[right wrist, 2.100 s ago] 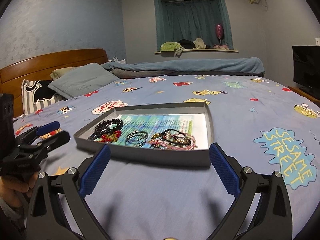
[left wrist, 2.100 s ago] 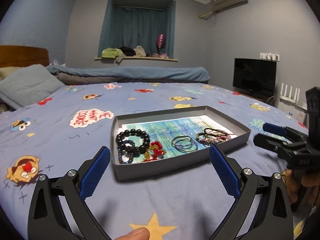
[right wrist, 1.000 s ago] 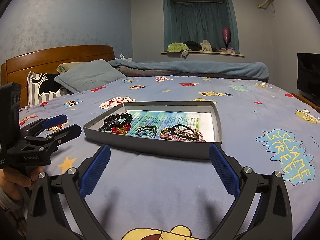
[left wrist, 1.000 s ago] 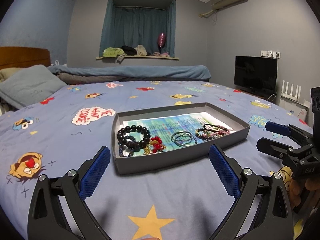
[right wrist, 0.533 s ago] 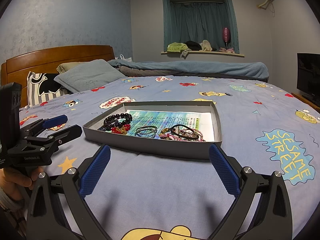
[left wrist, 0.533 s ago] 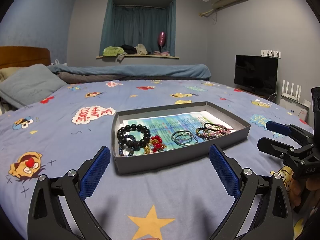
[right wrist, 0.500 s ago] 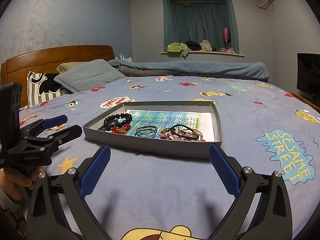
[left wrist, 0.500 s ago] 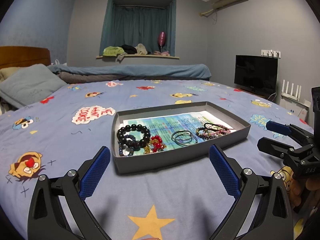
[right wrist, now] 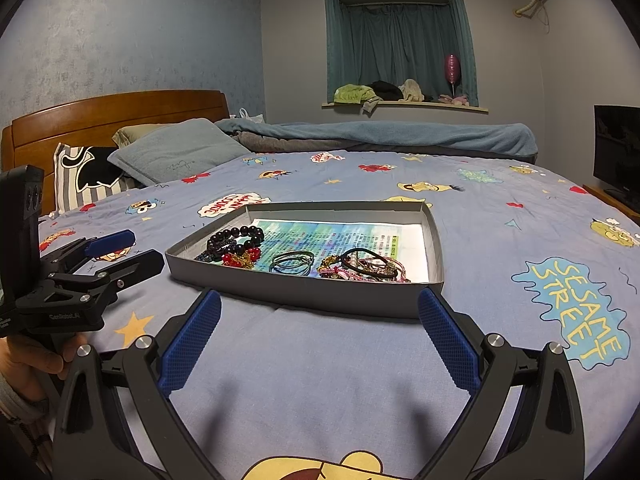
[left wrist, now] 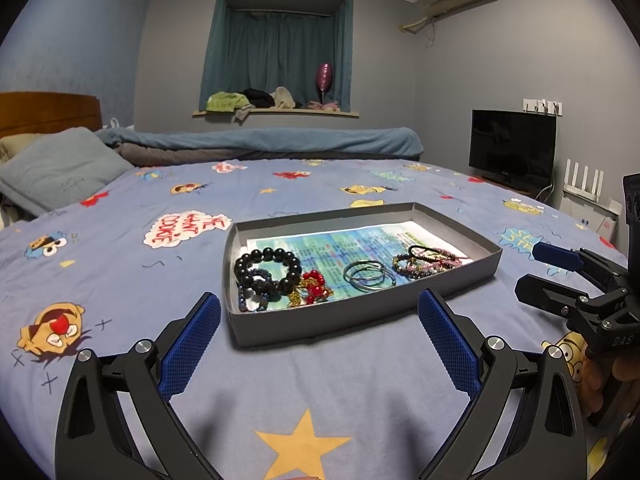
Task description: Organize jewelry
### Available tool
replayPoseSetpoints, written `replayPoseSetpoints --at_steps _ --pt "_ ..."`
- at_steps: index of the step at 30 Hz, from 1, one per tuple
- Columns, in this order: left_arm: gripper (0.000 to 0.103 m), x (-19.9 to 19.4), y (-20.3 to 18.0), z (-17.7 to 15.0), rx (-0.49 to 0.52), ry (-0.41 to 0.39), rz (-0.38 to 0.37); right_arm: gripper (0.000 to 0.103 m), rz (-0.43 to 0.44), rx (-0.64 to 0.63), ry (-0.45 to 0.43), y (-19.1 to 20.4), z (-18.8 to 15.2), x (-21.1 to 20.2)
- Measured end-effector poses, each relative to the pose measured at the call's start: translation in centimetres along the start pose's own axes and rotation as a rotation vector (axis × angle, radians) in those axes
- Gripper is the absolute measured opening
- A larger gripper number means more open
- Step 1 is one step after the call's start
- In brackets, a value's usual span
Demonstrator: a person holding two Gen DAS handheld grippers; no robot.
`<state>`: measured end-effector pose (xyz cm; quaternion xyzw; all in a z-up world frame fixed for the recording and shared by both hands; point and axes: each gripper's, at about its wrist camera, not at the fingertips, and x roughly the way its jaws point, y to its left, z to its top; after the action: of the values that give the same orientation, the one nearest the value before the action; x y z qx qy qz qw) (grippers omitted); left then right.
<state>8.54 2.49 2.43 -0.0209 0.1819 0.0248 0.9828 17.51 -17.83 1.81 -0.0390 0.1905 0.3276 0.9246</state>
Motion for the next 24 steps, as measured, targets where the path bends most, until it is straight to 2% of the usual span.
replayPoseSetpoints --at_steps 24 --pt "0.098 -0.06 -0.04 0.02 0.001 0.002 0.0 0.097 -0.001 0.0 -0.001 -0.02 0.0 -0.06"
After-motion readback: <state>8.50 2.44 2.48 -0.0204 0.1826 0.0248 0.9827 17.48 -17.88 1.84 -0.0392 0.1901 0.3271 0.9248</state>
